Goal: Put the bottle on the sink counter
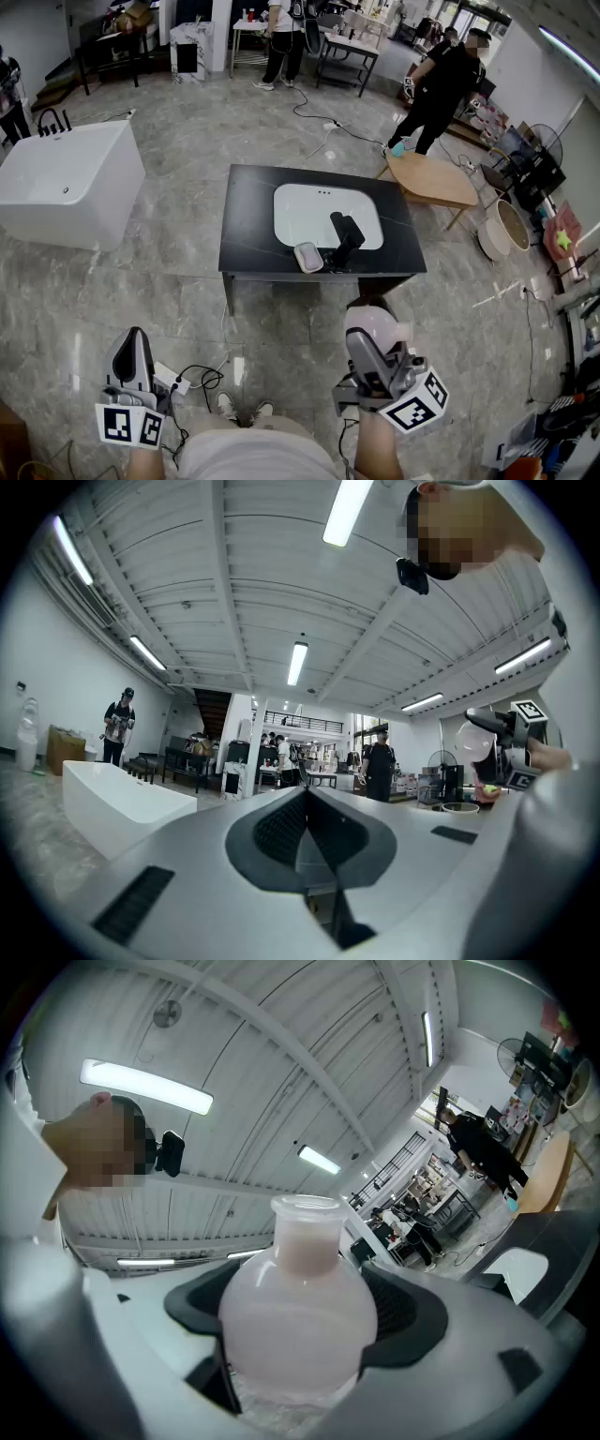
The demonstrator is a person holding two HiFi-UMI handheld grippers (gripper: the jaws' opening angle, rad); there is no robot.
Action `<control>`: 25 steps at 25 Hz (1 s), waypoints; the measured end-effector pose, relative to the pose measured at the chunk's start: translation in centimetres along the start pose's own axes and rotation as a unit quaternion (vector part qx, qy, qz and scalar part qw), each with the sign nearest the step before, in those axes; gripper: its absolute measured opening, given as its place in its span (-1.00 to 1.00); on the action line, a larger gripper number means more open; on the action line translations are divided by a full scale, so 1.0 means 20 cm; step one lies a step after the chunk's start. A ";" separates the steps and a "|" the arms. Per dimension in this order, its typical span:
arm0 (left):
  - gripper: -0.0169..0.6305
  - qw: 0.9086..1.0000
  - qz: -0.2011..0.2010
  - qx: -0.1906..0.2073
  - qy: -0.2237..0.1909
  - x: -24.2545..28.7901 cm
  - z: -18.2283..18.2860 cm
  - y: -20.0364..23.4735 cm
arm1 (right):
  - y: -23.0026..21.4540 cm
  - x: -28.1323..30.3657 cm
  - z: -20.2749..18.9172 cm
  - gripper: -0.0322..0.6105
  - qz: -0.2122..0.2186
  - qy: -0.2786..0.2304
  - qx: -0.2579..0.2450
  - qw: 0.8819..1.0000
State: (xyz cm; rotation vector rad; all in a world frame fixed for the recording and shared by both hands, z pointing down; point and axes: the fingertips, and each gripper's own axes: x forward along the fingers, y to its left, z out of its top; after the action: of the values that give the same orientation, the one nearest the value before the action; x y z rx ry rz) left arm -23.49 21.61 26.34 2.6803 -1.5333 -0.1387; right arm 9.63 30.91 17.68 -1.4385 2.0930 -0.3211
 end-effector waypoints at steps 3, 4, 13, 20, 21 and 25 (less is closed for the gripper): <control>-0.91 1.000 -0.007 0.007 -0.008 0.01 0.04 0.01 | 0.03 0.02 0.00 0.37 0.001 0.000 -0.009 1.000; -0.90 1.000 -0.008 0.005 -0.009 0.01 0.05 0.01 | 0.04 0.02 0.00 0.37 0.001 0.000 -0.011 1.000; -0.91 1.000 -0.007 -0.001 -0.016 -0.03 0.06 -0.01 | 0.07 0.01 -0.02 0.37 0.004 0.011 -0.013 1.000; -0.91 1.000 -0.003 0.000 -0.020 -0.09 0.04 -0.10 | 0.08 -0.05 -0.02 0.37 0.013 0.020 -0.016 1.000; -0.91 1.000 -0.002 0.000 -0.020 -0.10 0.04 -0.11 | 0.07 -0.06 -0.02 0.37 0.015 0.021 -0.015 1.000; -0.90 1.000 -0.001 -0.001 -0.017 -0.13 0.01 -0.13 | 0.07 -0.09 -0.03 0.37 0.018 0.019 -0.013 1.000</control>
State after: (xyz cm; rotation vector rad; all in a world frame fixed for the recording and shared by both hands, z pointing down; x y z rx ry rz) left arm -22.51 25.15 26.04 2.6921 -1.5392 -0.1865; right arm 8.61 33.03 17.93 -1.4187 2.1593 -0.3105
